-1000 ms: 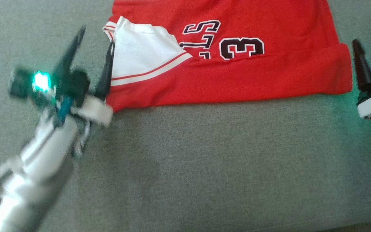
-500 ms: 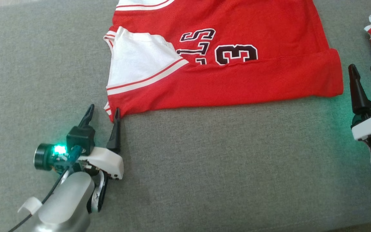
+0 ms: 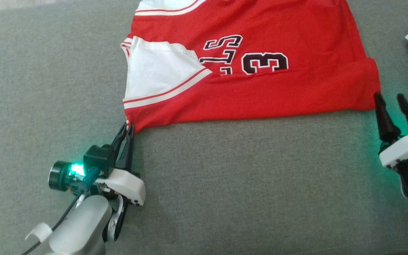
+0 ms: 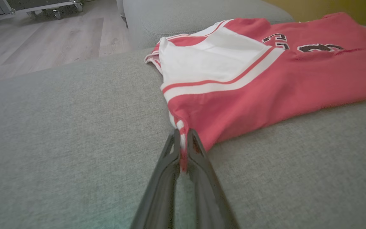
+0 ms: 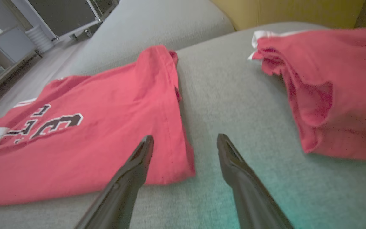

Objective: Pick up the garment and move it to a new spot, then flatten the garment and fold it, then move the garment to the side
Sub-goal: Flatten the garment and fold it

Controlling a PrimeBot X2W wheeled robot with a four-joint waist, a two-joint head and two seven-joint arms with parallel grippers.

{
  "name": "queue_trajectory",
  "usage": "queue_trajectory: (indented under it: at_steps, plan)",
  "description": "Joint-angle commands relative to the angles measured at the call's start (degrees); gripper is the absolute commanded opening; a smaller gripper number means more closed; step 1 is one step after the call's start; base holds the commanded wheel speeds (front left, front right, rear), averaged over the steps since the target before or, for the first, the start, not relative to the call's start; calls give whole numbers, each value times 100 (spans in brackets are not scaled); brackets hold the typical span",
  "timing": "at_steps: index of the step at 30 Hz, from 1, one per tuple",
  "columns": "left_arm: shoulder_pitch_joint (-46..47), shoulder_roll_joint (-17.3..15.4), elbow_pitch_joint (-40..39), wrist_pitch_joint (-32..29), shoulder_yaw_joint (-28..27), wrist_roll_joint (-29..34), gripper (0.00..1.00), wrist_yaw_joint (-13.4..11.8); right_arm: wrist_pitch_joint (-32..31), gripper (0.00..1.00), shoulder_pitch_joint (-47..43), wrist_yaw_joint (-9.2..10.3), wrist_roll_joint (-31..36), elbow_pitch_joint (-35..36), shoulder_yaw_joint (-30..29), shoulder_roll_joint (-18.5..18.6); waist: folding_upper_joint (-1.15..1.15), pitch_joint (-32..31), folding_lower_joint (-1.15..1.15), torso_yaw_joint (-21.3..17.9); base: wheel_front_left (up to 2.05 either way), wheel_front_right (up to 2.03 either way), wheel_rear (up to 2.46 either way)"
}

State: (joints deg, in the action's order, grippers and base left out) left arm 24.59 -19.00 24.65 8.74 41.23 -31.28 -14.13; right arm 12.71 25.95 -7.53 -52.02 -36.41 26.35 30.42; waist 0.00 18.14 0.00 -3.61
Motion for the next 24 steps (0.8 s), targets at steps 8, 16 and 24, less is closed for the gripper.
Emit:
queue_trajectory:
  at_steps: [8, 16, 24]
  plan:
    - [6, -252, -428, 173, -159, 55, 0, -48, -602, 46, 291, 4, -309, -495, 462, -5, 0, -96, 0, 147, 0, 0, 0]
    - [-124, -285, -533, 227, -103, 41, 0, -52, -858, 0, 255, 4, -575, -640, 808, 210, 0, -335, 0, 337, 0, 0, 0]
    - [-969, -341, -906, 273, 75, -88, 0, -158, -696, 0, -473, 4, -787, -294, 1085, 765, 0, -935, 0, 446, 0, 0, 0]
